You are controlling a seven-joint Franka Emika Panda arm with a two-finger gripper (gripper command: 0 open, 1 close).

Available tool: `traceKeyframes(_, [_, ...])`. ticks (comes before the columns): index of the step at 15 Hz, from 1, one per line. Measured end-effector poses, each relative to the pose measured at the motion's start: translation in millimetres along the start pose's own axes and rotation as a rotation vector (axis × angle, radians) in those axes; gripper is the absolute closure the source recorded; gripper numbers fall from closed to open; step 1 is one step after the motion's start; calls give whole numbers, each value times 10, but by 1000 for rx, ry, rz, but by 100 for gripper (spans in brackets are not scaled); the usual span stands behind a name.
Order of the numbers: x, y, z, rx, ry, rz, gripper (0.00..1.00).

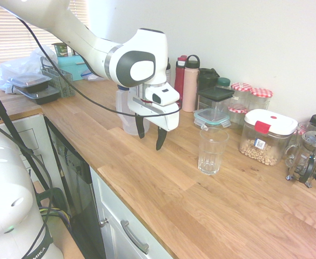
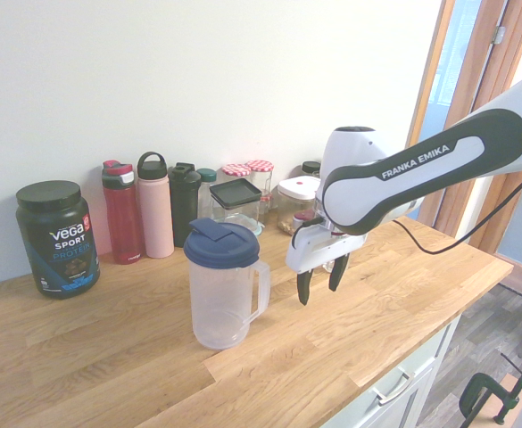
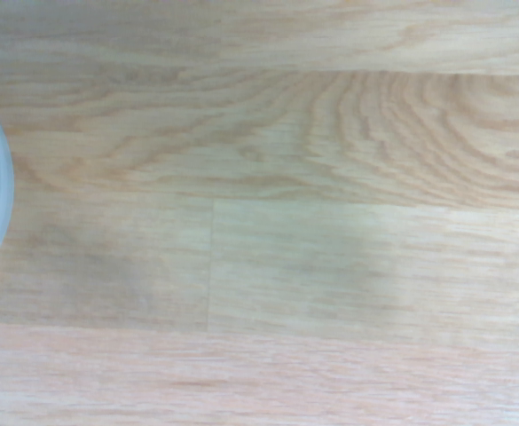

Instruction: Pour me some water

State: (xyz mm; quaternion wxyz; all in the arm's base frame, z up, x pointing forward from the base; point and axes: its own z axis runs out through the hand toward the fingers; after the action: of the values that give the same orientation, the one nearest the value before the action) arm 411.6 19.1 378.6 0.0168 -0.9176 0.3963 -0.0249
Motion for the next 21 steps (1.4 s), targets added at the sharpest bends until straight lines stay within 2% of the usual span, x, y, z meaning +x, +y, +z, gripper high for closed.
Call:
traceKeyframes(4, [-68, -113, -126, 17, 21, -25, 0])
traceKeyframes(9, [-877, -362, -1145, 106, 111, -152, 0])
traceKeyframes(12, [-1329, -435, -1517, 174, 124, -220, 0])
traceKeyframes(15, [-1500, -652, -1473, 208, 170, -271, 0])
traceKeyframes(19, [-1420, -880, -1132, 217, 196, -285, 0])
traceKeyframes(20, [-1390, -899, -1066, 209, 198, -283, 100])
traceKeyframes(21, [-1382, -917, -1016, 205, 198, -285, 100])
